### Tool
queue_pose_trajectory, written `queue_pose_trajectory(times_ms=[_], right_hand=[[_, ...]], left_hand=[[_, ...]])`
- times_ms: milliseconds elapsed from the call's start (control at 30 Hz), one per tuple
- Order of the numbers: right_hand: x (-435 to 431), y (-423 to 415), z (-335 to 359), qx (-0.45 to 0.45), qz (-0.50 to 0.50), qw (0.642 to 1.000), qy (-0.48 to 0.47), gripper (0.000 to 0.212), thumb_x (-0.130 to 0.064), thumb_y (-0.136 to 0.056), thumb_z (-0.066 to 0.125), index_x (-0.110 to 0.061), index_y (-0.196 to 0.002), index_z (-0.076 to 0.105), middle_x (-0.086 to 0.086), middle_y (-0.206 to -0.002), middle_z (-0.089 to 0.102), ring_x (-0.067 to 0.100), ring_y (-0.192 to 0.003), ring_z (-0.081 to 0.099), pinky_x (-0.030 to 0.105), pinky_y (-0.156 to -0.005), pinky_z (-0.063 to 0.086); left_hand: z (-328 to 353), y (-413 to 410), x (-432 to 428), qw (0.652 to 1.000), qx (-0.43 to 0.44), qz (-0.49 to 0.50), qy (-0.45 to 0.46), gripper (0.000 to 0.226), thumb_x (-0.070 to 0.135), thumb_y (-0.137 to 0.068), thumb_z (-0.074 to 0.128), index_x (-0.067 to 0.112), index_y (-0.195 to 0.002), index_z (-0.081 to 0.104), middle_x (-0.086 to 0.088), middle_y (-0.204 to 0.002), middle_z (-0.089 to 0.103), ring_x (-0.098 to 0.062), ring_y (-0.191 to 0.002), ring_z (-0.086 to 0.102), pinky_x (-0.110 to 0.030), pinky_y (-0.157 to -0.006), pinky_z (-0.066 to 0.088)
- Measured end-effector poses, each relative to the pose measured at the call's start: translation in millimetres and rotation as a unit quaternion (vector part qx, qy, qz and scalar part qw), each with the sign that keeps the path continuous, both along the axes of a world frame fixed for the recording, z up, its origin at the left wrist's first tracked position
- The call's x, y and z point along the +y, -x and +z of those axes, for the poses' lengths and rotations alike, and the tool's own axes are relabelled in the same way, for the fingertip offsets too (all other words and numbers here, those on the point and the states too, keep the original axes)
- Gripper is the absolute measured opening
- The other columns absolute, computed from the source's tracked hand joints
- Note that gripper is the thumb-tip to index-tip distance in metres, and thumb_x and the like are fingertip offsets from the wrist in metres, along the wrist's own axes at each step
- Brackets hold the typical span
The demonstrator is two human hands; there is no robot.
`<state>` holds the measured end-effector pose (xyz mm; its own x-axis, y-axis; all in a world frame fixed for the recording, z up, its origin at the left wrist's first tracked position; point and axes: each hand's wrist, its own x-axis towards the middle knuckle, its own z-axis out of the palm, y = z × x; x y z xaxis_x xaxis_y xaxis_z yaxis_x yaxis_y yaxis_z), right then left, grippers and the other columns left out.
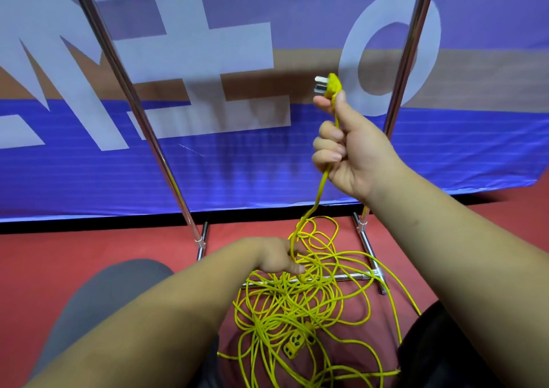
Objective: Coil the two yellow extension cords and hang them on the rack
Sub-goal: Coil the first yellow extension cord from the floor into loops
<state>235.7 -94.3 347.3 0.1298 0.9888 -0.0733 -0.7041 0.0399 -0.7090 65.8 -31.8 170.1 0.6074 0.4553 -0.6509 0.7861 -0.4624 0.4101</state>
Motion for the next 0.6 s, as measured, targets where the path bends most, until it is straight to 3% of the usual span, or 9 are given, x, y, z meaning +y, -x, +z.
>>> queue_pose_trajectory(times_ms=[67, 133, 167, 233, 267, 367, 467, 533, 600], right_hand=[[-0.9, -2.4, 0.8, 0.003, -0.029, 0.999, -0.019, 0.034, -0.05, -0.108, 0.054, -0.021, -0.123, 0.066, -0.005, -0.062, 0.026, 0.01, -0.051, 0.015, 0.022, -0.045, 0.024], [-3.0, -9.1, -0.5, -0.04, -0.064, 0.996, -0.037, 0.033, -0.048, -0.109, 0.054, -0.02, -0.121, 0.067, -0.004, -0.065, 0.03, 0.011, -0.052, 0.018, 0.025, -0.05, 0.026], [-3.8, -14.2, -1.5, -0.096, -0.084, 0.991, -0.05, 0.031, -0.045, -0.109, 0.054, -0.019, -0.119, 0.069, -0.004, -0.066, 0.032, 0.013, -0.053, 0.02, 0.027, -0.053, 0.026], [-5.9, -23.6, -4.8, -0.251, -0.104, 0.96, -0.075, 0.025, -0.038, -0.107, 0.059, -0.018, -0.111, 0.074, -0.003, -0.068, 0.037, 0.014, -0.055, 0.025, 0.029, -0.055, 0.028], [-6.8, -27.1, -7.3, -0.319, -0.104, 0.938, -0.081, 0.022, -0.035, -0.103, 0.062, -0.018, -0.105, 0.075, -0.002, -0.068, 0.039, 0.014, -0.055, 0.028, 0.03, -0.056, 0.03], [-10.4, -31.9, -18.0, -0.454, -0.059, 0.888, -0.05, 0.026, -0.035, -0.092, 0.073, -0.01, -0.096, 0.068, 0.007, -0.07, 0.041, 0.016, -0.056, 0.035, 0.033, -0.06, 0.034], [-12.0, -27.2, -37.1, -0.607, 0.035, 0.793, 0.037, 0.033, -0.044, -0.093, 0.078, -0.014, -0.089, 0.066, 0.002, -0.068, 0.048, 0.016, -0.063, 0.044, 0.033, -0.065, 0.039], [-8.4, -19.9, -55.5, -0.636, 0.106, 0.76, 0.079, 0.041, -0.052, -0.097, 0.07, -0.017, -0.078, 0.064, 0.001, -0.067, 0.059, 0.017, -0.063, 0.052, 0.033, -0.067, 0.045], [-3.5, -9.4, -73.4, -0.631, 0.165, 0.753, 0.084, 0.042, -0.048, -0.104, 0.062, -0.011, -0.089, 0.073, 0.002, -0.076, 0.07, 0.017, -0.066, 0.06, 0.033, -0.071, 0.05]], left_hand=[[-4.9, -0.4, -2.1, 1.0, 0.004, -0.003, 0.027, 0.036, 0.039, -0.104, 0.058, 0.025, -0.137, 0.064, -0.003, -0.133, 0.068, -0.021, -0.111, 0.064, -0.033, -0.101, 0.047], [-4.1, 1.8, -1.0, 0.999, -0.004, 0.017, 0.04, 0.031, 0.034, -0.108, 0.052, 0.019, -0.126, 0.072, -0.007, -0.123, 0.073, -0.025, -0.11, 0.069, -0.035, -0.103, 0.05], [-3.0, 2.9, 1.9, 0.998, -0.014, 0.049, 0.049, 0.032, 0.033, -0.109, 0.05, 0.015, -0.122, 0.073, -0.011, -0.12, 0.075, -0.03, -0.112, 0.07, -0.037, -0.099, 0.054], [10.4, 4.1, 7.3, 0.979, -0.077, 0.167, 0.084, 0.034, 0.034, -0.11, 0.049, 0.007, -0.109, 0.069, -0.013, -0.106, 0.078, -0.034, -0.099, 0.074, -0.032, -0.072, 0.058], [21.0, 4.0, 10.7, 0.961, -0.122, 0.229, 0.099, 0.033, 0.035, -0.109, 0.05, 0.006, -0.102, 0.066, -0.01, -0.098, 0.078, -0.031, -0.088, 0.075, -0.031, -0.064, 0.057], [60.6, 4.6, 20.1, 0.879, -0.265, 0.369, 0.144, 0.032, 0.036, -0.106, 0.057, 0.006, -0.097, 0.066, -0.003, -0.08, 0.074, -0.017, -0.068, 0.073, -0.037, -0.066, 0.066], [99.1, 10.4, 21.6, 0.809, -0.34, 0.434, 0.205, 0.029, 0.035, -0.102, 0.063, 0.008, -0.095, 0.068, 0.0, -0.073, 0.073, -0.01, -0.06, 0.073, -0.029, -0.054, 0.061], [112.5, 15.2, 21.6, 0.756, -0.38, 0.471, 0.252, 0.023, 0.029, -0.102, 0.064, 0.007, -0.099, 0.067, -0.003, -0.076, 0.077, -0.012, -0.064, 0.076, -0.029, -0.054, 0.061], [120.6, 19.6, 21.3, 0.707, -0.414, 0.498, 0.283, 0.022, 0.025, -0.103, 0.062, 0.003, -0.102, 0.065, -0.007, -0.081, 0.078, -0.015, -0.069, 0.078, -0.031, -0.055, 0.062]])
